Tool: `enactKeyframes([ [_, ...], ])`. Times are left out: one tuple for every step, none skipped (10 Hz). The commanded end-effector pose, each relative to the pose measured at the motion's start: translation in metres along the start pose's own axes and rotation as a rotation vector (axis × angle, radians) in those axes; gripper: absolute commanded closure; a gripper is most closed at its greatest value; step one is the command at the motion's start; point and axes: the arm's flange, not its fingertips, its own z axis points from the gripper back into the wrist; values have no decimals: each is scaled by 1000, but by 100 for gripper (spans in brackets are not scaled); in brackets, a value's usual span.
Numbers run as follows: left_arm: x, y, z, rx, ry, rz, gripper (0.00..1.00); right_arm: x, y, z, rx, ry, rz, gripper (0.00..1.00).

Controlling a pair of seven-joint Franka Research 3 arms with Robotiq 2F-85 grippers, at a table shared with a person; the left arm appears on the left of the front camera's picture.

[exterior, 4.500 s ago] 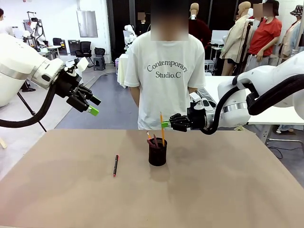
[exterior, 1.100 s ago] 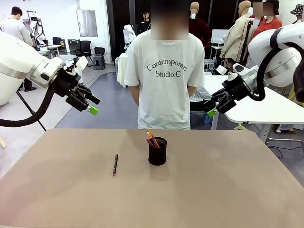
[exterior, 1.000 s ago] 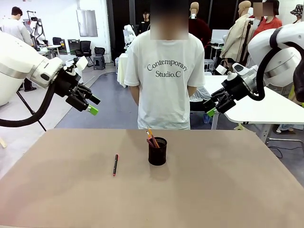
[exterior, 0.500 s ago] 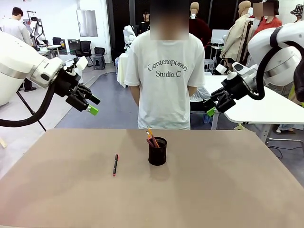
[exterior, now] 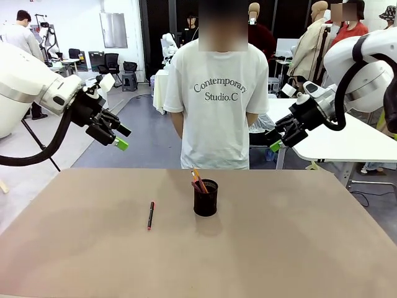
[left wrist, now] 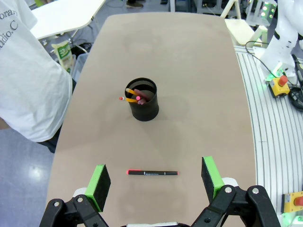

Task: Place the pens into the pen holder.
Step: Pick up a writing instrument from the table and place it into the Pen holder.

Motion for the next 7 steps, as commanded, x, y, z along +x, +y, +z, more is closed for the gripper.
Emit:
enactKeyframes([
  [0,0,0,0,0,0,0,1,3,-1,-10,11,4,0],
  [18,-8,2,104,228,112,0,1,3,-1,-10,11,4,0],
  [35,-14,-3,206,388,143,0,1,3,-1,-10,11,4,0],
  [48,-14,-2,214,553,300,0,1,3,-1,-10,11,4,0],
  [52,-16,-10,241,641,368,0,1,3,-1,-10,11,4,0],
  [52,-11,-19,297,664,485,0,1,3,-1,-10,11,4,0],
  [48,-4,-26,395,624,545,0,1,3,-1,-10,11,4,0],
])
